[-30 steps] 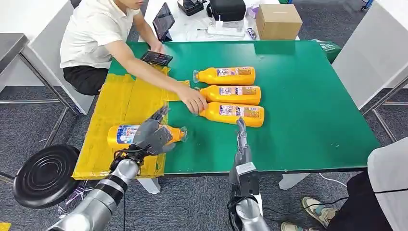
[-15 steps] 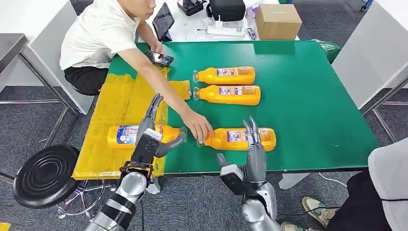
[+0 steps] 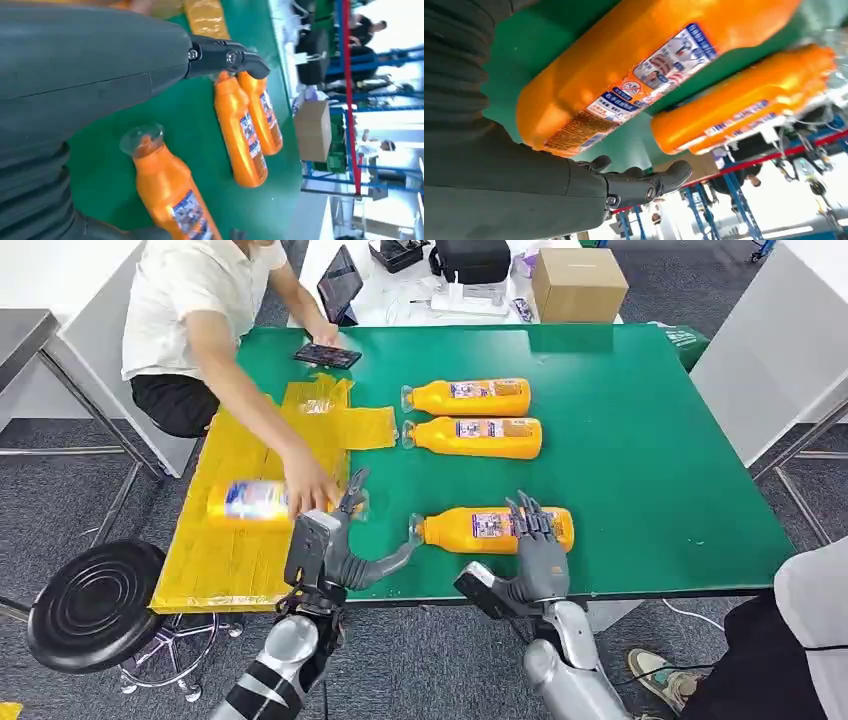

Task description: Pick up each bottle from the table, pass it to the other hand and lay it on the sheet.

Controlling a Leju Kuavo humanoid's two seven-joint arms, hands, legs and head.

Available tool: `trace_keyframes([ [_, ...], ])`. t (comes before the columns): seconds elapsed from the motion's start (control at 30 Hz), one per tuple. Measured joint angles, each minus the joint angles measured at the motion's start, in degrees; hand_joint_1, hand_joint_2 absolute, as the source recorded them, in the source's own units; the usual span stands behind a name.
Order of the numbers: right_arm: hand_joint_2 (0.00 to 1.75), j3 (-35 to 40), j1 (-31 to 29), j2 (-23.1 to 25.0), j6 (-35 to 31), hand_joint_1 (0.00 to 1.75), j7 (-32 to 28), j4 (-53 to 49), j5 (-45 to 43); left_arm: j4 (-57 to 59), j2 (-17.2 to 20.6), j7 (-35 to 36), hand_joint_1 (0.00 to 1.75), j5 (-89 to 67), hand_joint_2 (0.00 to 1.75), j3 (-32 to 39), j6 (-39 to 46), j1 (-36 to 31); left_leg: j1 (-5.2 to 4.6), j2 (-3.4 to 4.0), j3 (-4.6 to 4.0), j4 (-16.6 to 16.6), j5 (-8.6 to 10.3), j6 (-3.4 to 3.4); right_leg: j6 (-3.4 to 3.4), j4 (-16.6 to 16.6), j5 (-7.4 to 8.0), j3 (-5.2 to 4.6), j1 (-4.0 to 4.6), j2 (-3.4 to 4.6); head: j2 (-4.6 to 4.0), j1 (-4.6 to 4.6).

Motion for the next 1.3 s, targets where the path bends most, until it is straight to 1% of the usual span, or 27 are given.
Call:
trace_keyframes([
  [0.07,1.75,0.0,-1.6,-0.3,0.4,0.0,1.2,2.0,0.9,0.7,-0.4,0.7,0.0,1.8,1.75,-0.3,0.2,-0.7,0.0,0.0,0.01,0.0,0.0,0.0,0.0,0.0,0.0,0.0,0.0,0.0,0.0,0.0],
  [0.23,1.75,0.3,-5.4,-1.3,4.6,0.0,6.6,5.7,5.5,2.7,-0.9,4.2,0.0,8.0,1.75,-1.6,-1.2,-1.9,0.0,0.0,0.0,0.0,0.01,0.0,0.0,0.0,0.0,0.0,0.0,0.0,0.0,0.0],
  [0.47,1.75,1.2,-9.7,-3.3,6.6,0.0,8.7,9.2,7.8,6.1,-1.0,6.5,0.0,14.1,1.75,-3.0,-3.2,-3.7,-0.01,-0.01,-0.01,0.0,0.0,0.0,0.0,0.0,0.0,0.0,-0.01,0.0,0.0,0.0],
  [0.6,1.75,1.4,-10.9,-4.2,10.1,0.0,9.5,10.5,7.3,7.5,-1.0,7.5,0.0,16.2,1.75,-3.1,-3.5,-4.5,-0.01,-0.01,-0.01,0.0,0.0,0.0,0.0,0.0,0.0,0.0,-0.01,-0.01,0.0,0.0],
  [0.87,1.75,2.3,-14.3,-5.6,23.8,0.0,11.8,12.1,3.3,9.4,-0.9,10.4,0.0,19.0,1.75,-3.1,-4.0,-5.8,0.0,0.03,0.07,0.0,0.01,0.0,0.01,0.0,0.01,0.05,0.0,0.01,0.0,0.0],
  [1.1,1.75,3.0,-15.4,-6.3,26.0,0.0,12.0,12.7,2.6,10.2,-0.8,10.5,0.0,19.1,1.75,-3.1,-4.0,-6.5,-0.01,-0.03,0.1,0.0,0.03,0.03,0.02,0.0,0.01,0.12,-0.01,-0.02,0.0,0.0],
  [1.13,1.75,3.4,-15.7,-6.5,27.0,0.07,12.3,12.8,2.3,10.2,-0.8,10.7,0.0,19.1,1.75,-3.1,-4.0,-6.5,-0.02,-0.02,0.11,0.0,0.03,0.03,0.02,0.0,0.01,0.12,-0.01,-0.01,0.0,0.0],
  [1.17,1.75,3.6,-16.1,-6.8,28.1,1.5,12.5,12.9,2.1,10.2,-0.8,10.7,0.0,19.1,1.75,-3.2,-4.1,-6.5,-0.02,-0.03,0.11,0.1,0.03,0.03,0.02,0.0,0.01,0.13,-0.01,-0.02,0.0,-0.02],
  [1.2,1.75,3.9,-16.4,-7.1,29.0,1.75,12.5,13.0,1.9,10.2,-0.8,10.7,0.0,19.1,1.75,-3.2,-4.2,-6.5,-0.01,-0.04,0.12,0.1,0.03,0.03,0.02,0.0,0.01,0.14,-0.01,-0.03,0.0,0.0],
  [1.3,1.75,4.6,-17.3,-8.2,31.5,1.75,11.5,13.7,0.9,10.2,-0.8,10.8,0.0,19.3,1.75,-3.7,-4.4,-6.5,-0.01,-0.05,0.13,0.1,0.03,0.04,0.02,0.0,0.01,0.18,-0.01,-0.04,0.0,0.0],
])
